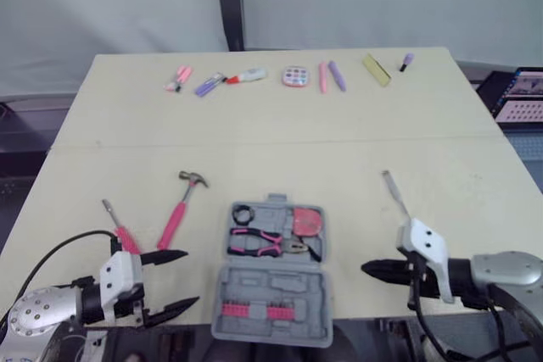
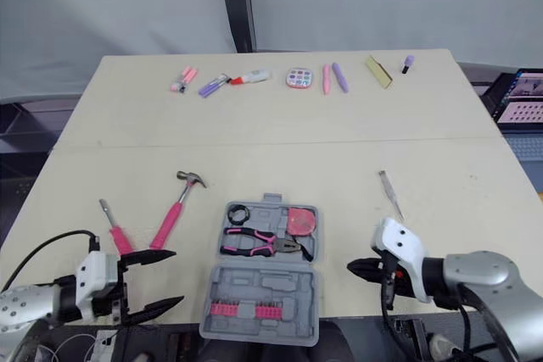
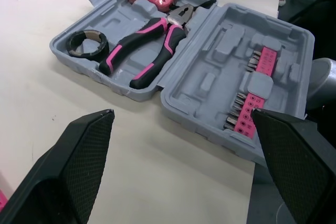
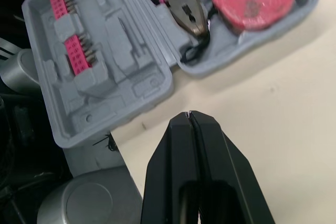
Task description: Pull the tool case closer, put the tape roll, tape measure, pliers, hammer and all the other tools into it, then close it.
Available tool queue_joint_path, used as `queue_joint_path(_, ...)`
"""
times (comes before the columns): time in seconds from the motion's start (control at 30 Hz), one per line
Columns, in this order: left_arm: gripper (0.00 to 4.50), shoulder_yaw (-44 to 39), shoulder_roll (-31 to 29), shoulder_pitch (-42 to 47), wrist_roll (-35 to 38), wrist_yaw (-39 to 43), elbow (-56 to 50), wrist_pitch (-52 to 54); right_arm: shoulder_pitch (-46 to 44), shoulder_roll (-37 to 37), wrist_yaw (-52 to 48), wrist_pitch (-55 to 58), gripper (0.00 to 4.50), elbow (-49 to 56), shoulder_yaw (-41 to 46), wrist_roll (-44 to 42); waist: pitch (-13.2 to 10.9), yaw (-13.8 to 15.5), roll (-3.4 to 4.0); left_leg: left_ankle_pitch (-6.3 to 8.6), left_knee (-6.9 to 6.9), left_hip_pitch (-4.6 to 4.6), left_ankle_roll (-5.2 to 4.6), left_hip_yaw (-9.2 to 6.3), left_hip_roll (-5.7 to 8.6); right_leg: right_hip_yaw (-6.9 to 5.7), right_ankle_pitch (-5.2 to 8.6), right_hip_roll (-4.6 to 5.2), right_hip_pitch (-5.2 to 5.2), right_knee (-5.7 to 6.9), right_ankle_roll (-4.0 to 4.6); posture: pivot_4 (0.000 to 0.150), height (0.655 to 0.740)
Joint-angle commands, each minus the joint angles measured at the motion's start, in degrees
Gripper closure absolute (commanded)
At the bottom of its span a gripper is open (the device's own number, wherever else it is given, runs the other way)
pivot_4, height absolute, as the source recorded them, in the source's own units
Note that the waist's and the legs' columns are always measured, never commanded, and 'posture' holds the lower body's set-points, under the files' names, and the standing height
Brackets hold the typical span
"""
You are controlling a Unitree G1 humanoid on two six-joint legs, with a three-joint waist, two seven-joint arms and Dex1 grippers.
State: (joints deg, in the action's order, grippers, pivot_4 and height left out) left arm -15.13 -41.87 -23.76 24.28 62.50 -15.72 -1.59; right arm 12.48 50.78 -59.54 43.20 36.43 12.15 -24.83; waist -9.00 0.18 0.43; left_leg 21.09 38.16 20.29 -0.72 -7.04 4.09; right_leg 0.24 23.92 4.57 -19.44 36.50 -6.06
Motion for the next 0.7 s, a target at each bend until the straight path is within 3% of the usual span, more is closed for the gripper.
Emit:
queue_joint_path(0.03, 0.00, -0.9, 0.0, -0.4, 0.6, -0.2, -1.9, -0.5, 2.5, 0.6, -0.7, -2.6, 3.94, 0.1, 1.7, -0.9, 0.0, 0.1, -0.01, 0.00, 0.00, 0.00, 0.00, 0.00, 0.00, -0.01, 0.00, 0.00, 0.00, 0.00, 0.00, 0.150, 0.7400)
queue_joint_path(0.13, 0.00, -0.8, -0.3, -0.1, 1.4, -0.3, -2.2, 1.1, 3.1, 0.8, -0.7, -3.5, 2.68, -0.4, 1.3, -1.3, 0.0, 0.1, -0.02, 0.00, -0.01, 0.01, 0.00, 0.00, 0.00, -0.01, 0.00, 0.00, -0.01, 0.01, 0.00, 0.150, 0.7400)
queue_joint_path(0.3, 0.00, -1.4, -0.8, 0.3, 2.5, -0.7, -2.8, 4.4, 3.8, 1.0, -1.5, -6.0, 0.22, -1.0, 1.1, -1.6, 0.0, 0.1, -0.02, 0.00, -0.01, 0.00, 0.00, 0.00, -0.01, -0.02, 0.00, -0.02, -0.01, 0.02, 0.00, 0.150, 0.7400)
queue_joint_path(0.57, 0.00, -1.4, -0.7, 0.5, 0.9, -0.5, -2.9, 2.9, 4.6, 1.4, -1.4, -8.8, 0.09, -1.0, 0.1, -1.3, 0.0, 0.1, -0.02, 0.00, 0.01, 0.00, -0.01, 0.00, -0.01, -0.04, 0.00, -0.02, 0.00, 0.03, 0.00, 0.150, 0.7400)
queue_joint_path(0.7, 0.00, 1.2, -1.6, 4.3, -4.0, -4.7, -1.5, 5.8, 2.8, 1.6, 1.7, -7.5, 0.09, -1.7, -2.6, 1.1, 0.0, 0.2, -0.02, 0.00, 0.03, 0.00, -0.01, 0.00, 0.00, -0.03, 0.00, -0.02, -0.01, 0.04, 0.00, 0.150, 0.7400)
